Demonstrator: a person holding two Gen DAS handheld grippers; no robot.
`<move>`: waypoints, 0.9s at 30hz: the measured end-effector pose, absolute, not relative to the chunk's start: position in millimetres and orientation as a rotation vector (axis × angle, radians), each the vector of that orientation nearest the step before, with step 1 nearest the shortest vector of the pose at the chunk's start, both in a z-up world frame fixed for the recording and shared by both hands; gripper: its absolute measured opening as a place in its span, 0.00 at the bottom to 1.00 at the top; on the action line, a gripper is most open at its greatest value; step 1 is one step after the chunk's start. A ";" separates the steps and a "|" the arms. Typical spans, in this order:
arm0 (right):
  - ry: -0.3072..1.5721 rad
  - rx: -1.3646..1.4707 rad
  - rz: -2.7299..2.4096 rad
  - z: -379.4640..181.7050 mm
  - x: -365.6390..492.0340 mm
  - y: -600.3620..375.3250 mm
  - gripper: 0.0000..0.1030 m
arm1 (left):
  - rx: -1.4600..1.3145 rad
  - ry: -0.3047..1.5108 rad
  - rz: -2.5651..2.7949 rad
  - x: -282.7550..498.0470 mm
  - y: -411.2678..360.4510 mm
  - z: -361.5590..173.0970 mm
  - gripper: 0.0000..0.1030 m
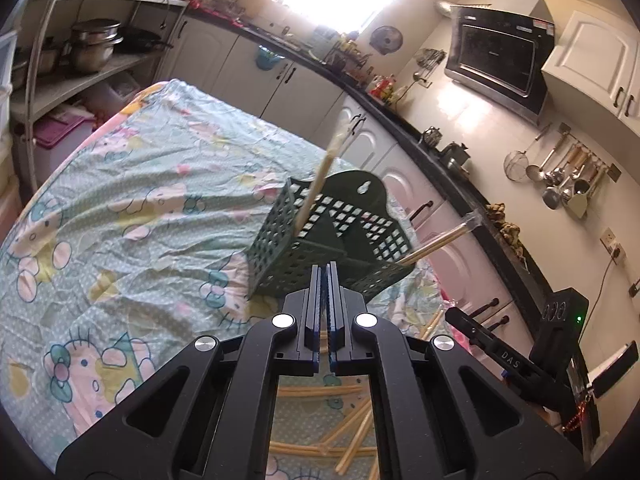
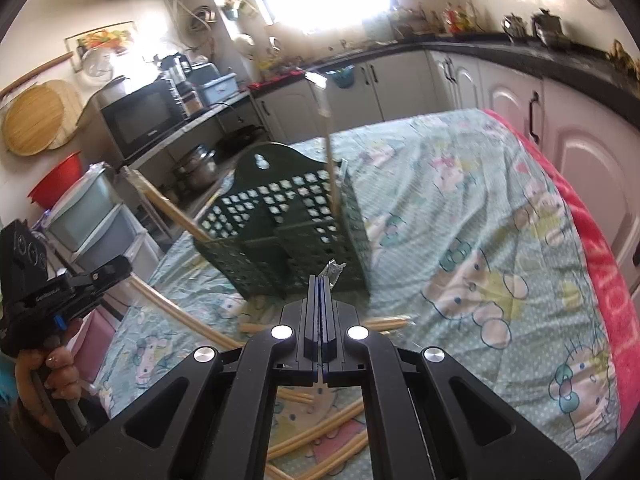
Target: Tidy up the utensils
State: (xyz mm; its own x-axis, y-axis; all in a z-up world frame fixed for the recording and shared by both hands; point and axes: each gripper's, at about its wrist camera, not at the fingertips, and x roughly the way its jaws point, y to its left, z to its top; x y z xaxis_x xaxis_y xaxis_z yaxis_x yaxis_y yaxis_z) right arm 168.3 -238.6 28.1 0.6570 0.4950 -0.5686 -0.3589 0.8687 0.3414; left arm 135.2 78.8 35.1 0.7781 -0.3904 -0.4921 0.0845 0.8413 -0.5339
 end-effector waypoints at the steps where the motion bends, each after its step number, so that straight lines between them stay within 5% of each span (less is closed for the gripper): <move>1: 0.697 0.206 0.493 30.0 166.6 -237.4 0.01 | -0.513 0.626 -0.275 134.6 77.4 37.8 0.01; 27: 0.550 0.180 0.620 95.4 151.6 -207.5 0.01 | -0.458 0.539 -0.406 138.3 46.2 97.5 0.00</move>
